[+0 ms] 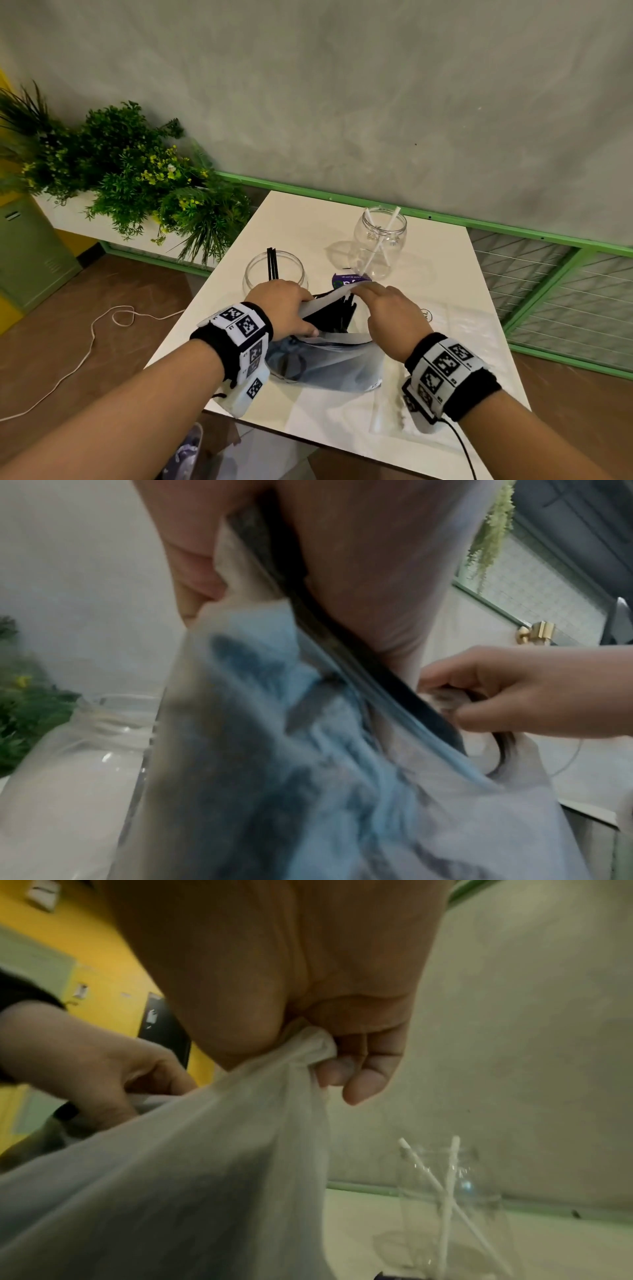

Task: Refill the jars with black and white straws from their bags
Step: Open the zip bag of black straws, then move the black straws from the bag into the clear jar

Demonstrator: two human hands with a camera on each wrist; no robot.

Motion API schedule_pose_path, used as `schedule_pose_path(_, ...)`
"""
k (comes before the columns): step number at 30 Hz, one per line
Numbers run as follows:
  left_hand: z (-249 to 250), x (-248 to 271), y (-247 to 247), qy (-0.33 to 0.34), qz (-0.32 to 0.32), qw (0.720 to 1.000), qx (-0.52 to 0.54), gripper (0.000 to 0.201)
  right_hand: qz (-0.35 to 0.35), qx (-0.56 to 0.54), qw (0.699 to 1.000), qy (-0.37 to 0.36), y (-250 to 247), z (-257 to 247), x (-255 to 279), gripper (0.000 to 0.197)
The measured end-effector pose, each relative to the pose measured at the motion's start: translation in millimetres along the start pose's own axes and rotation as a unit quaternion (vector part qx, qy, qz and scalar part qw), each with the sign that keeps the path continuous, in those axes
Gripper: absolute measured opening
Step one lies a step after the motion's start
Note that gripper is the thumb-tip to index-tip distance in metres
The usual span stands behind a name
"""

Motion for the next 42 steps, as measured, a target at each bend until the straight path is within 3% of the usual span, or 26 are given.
schedule_pose_path(5, -17.9, -4.4, 4.9, -0.029, 0.016, 0.999, 0.038, 0.042, 0.002, -0.253, 0.968, 0.009, 23.8, 8.4, -6.9, 0.068)
schedule_pose_path(9, -23.4, -3.8, 15.2, -0.031, -0.022, 0.984, 0.173, 0.032, 0.002, -0.386, 0.922, 0.035, 41.4, 7.9, -6.7, 0.095)
schedule_pose_path(13, -26.6, -6.1, 18.5, -0.031, -0.007, 0.980, 0.198, 0.030, -0.026, -0.375, 0.926, 0.044, 62.6, 12.8, -6.2, 0.096)
schedule_pose_path(17, -24.4, -7.4, 17.7, -0.036, 0.029, 0.978, 0.205, 0.023, -0.035, -0.366, 0.930, 0.007, 75.6, -2.9, -8.0, 0.094)
schedule_pose_path(20, -20.4, -5.0, 15.6, -0.034, 0.050, 0.969, 0.241, 0.018, 0.020, -0.337, 0.940, 0.042, 75.8, -6.5, -12.8, 0.072)
schedule_pose_path(24, -33.4, -3.1, 6.0, -0.047, 0.075, 0.947, 0.308, 0.021, 0.088, -0.395, 0.911, 0.075, 67.9, 3.7, -13.0, 0.047)
schedule_pose_path(29, -43.9, -6.2, 14.7, -0.066, 0.007, 0.942, 0.329, 0.022, 0.067, -0.436, 0.896, 0.056, 67.1, 12.8, -14.9, 0.052)
schedule_pose_path(32, -43.2, -6.1, 18.2, -0.093, 0.029, 0.934, 0.343, 0.011, 0.045, -0.438, 0.898, 0.019, 66.5, 3.2, -21.7, 0.066)
schedule_pose_path(35, -36.1, -7.4, 17.5, -0.121, 0.046, 0.911, 0.391, 0.005, 0.038, -0.410, 0.911, 0.009, 65.7, -9.0, -28.1, 0.058)
schedule_pose_path(39, -45.6, -2.6, 16.5, -0.152, 0.036, 0.898, 0.411, 0.037, 0.059, -0.408, 0.911, 0.031, 65.0, -3.2, -27.2, 0.034)
schedule_pose_path(42, -54.0, 5.8, 12.1, -0.144, -0.022, 0.941, 0.304, 0.046, 0.056, -0.418, 0.906, 0.031, 63.8, 3.8, -24.7, 0.030)
Point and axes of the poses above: each hand's wrist, its own x-axis away from the middle knuckle, its own y-axis out of the palm, z = x × y, the point moved 6 cm from there along -x, towards the middle knuckle, and after that the axes turned 7 degrees about -y, right-handed, at the moved point
